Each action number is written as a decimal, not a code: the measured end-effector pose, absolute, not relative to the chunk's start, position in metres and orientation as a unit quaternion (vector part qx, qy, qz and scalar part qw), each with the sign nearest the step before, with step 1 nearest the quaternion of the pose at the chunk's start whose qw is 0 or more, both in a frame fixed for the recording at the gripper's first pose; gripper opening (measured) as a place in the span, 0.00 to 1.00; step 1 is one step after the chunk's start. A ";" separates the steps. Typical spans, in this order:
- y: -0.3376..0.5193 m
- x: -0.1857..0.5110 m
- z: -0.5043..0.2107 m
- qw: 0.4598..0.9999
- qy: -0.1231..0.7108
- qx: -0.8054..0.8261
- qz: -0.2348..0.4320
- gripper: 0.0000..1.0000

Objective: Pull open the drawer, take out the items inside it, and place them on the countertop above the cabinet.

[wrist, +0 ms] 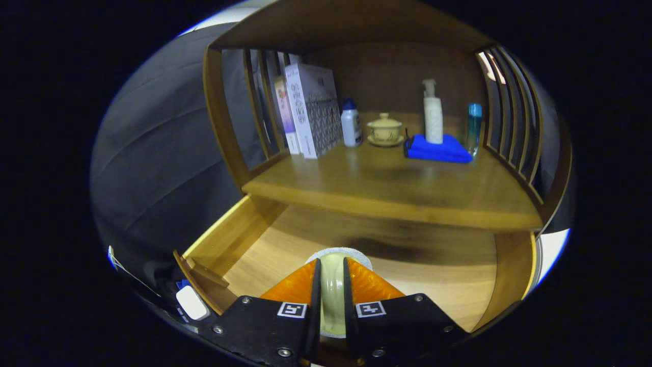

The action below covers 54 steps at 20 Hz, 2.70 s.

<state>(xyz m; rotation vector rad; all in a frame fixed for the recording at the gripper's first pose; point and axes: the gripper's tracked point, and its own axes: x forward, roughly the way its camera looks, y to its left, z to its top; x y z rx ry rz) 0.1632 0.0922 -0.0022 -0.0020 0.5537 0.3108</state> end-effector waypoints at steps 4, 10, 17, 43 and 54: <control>0.085 0.179 0.041 0.964 0.224 0.002 0.143 0.21; 0.065 0.223 0.083 0.979 0.176 0.031 0.100 0.21; 0.048 0.287 0.088 0.986 0.162 0.036 0.033 0.21; 0.066 0.215 0.099 0.999 0.030 -0.025 -0.018 0.95; 0.089 0.113 0.074 1.000 0.006 -0.016 0.010 0.95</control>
